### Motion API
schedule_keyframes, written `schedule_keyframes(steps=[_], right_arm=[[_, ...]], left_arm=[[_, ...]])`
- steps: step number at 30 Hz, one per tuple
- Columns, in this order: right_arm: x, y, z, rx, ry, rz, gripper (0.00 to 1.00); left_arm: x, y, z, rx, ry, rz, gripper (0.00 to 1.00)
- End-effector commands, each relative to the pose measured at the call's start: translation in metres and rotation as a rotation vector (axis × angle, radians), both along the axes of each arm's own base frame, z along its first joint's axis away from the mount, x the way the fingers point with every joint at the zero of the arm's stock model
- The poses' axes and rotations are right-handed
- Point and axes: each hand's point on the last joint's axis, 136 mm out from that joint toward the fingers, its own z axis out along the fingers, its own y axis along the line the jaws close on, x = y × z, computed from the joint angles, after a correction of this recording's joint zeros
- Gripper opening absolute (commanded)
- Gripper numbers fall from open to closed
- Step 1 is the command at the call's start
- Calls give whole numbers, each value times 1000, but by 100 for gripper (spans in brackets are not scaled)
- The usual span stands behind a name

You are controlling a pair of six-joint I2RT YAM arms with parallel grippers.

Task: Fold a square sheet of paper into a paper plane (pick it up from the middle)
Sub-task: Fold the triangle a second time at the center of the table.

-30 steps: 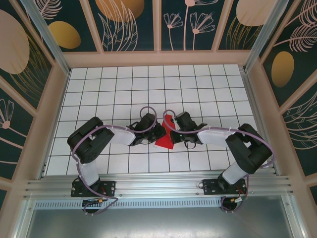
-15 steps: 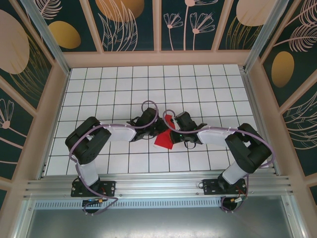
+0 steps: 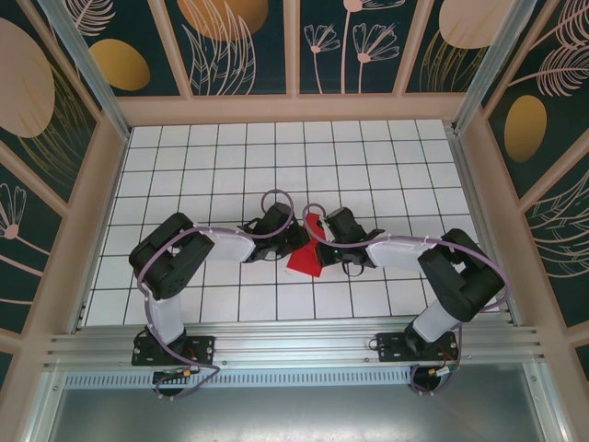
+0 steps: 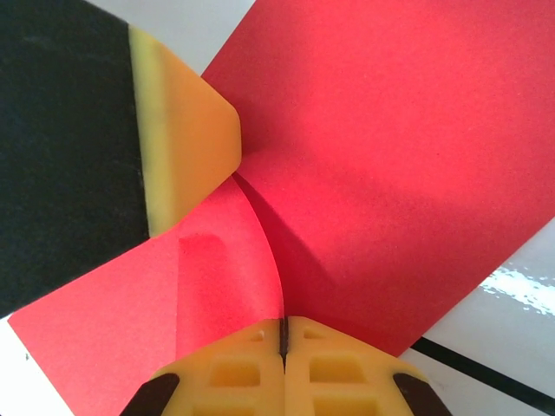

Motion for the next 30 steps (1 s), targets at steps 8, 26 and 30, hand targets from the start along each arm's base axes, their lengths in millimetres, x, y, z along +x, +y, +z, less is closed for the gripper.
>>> schedule_keyframes(steps=[8,26,30], right_arm=[[-6,-7,-11,-17,42,-20,1],[-4,-4,-9,1,40,-27,1],[-4,-5,-9,-3,39,-27,1]], left_arm=[[12,12,20,70,-62,-5,20],[-12,-17,36,-184,8,-71,13],[-9,-17,19,-149,28,-62,12]])
